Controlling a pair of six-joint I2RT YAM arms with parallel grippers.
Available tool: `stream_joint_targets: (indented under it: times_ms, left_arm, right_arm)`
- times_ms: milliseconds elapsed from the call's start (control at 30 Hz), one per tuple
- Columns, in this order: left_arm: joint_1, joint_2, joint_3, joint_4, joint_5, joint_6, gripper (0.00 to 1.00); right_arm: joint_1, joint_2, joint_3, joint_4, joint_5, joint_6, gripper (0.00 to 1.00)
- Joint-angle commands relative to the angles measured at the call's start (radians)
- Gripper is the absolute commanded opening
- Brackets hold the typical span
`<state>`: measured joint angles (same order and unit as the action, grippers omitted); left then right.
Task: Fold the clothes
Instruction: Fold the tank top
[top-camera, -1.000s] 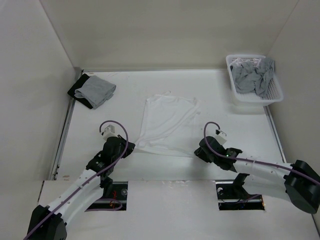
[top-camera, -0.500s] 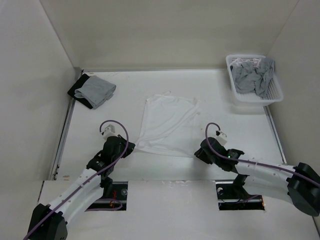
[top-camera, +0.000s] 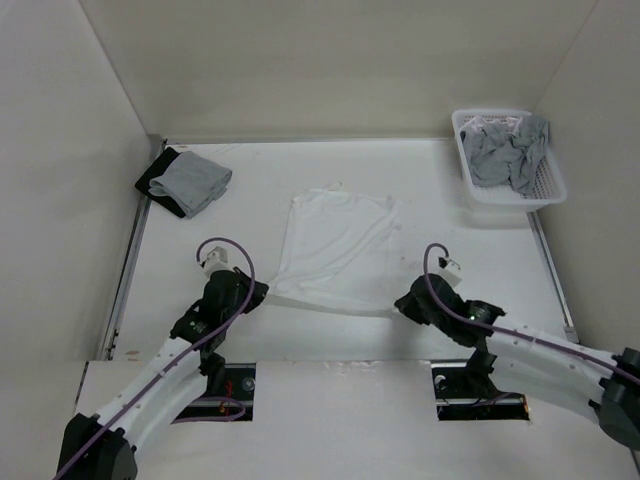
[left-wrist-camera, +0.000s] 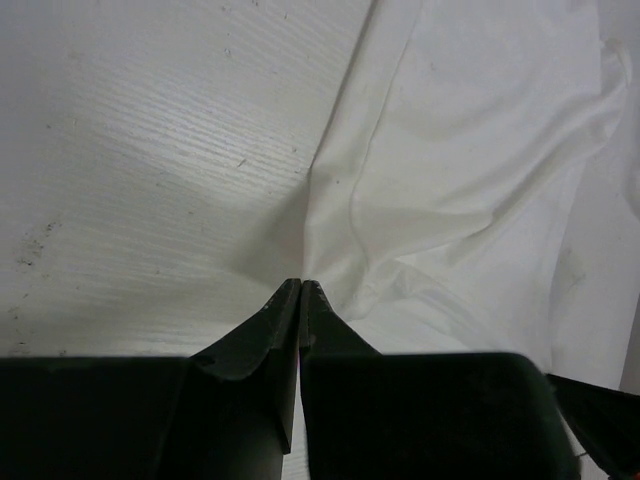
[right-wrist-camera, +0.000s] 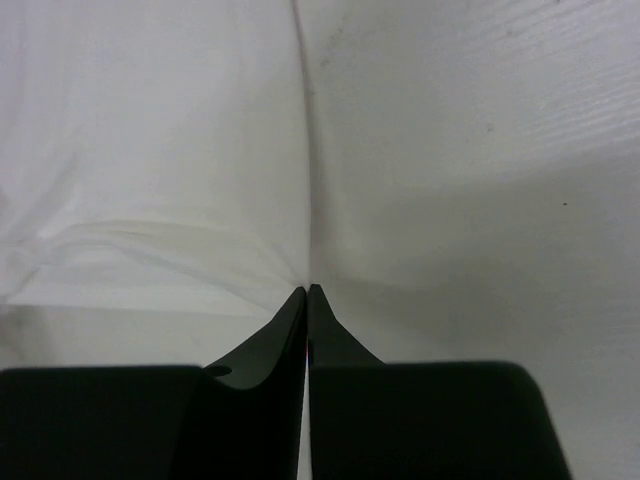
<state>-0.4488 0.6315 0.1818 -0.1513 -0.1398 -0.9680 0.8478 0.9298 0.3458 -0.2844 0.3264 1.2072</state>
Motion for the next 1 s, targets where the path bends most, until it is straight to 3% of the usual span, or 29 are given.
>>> stream_joint_targets:
  times_ms: [0, 133, 267, 433, 567, 667, 867, 967]
  left_arm:
    - [0.031, -0.074, 0.126, 0.009, 0.016, 0.035, 0.0]
    - [0.072, -0.151, 0.365, -0.08, -0.001, 0.093, 0.0]
    - [0.1, -0.153, 0.612, -0.105, -0.021, 0.121, 0.0]
    - [0.072, -0.121, 0.795, -0.051, -0.083, 0.115, 0.0]
    - [0.066, -0.067, 0.895, -0.005, -0.095, 0.143, 0.0]
    - [0.074, 0.008, 0.897, 0.031, -0.089, 0.138, 0.0]
    - [0.172, 0.23, 0.837, 0.116, -0.054, 0.101, 0.0]
    - [0.244, 0.373, 0.879, 0.166, -0.018, 0.075, 0.0]
  right_arm:
    - [0.021, -0.176, 0.106, -0.151, 0.123, -0.041, 0.03]
    - [0.078, -0.344, 0.342, -0.352, 0.241, -0.135, 0.02]
    - [0.136, -0.359, 0.615, -0.44, 0.344, -0.259, 0.02]
    - [0.204, -0.261, 0.936, -0.42, 0.411, -0.448, 0.02]
    - [0.221, -0.168, 1.055, -0.296, 0.381, -0.601, 0.02]
    - [0.13, -0.086, 1.078, -0.23, 0.259, -0.64, 0.02]
    - [-0.231, 0.116, 1.024, -0.076, -0.152, -0.588, 0.02]
    - [-0.365, 0.272, 1.087, -0.021, -0.288, -0.572, 0.02]
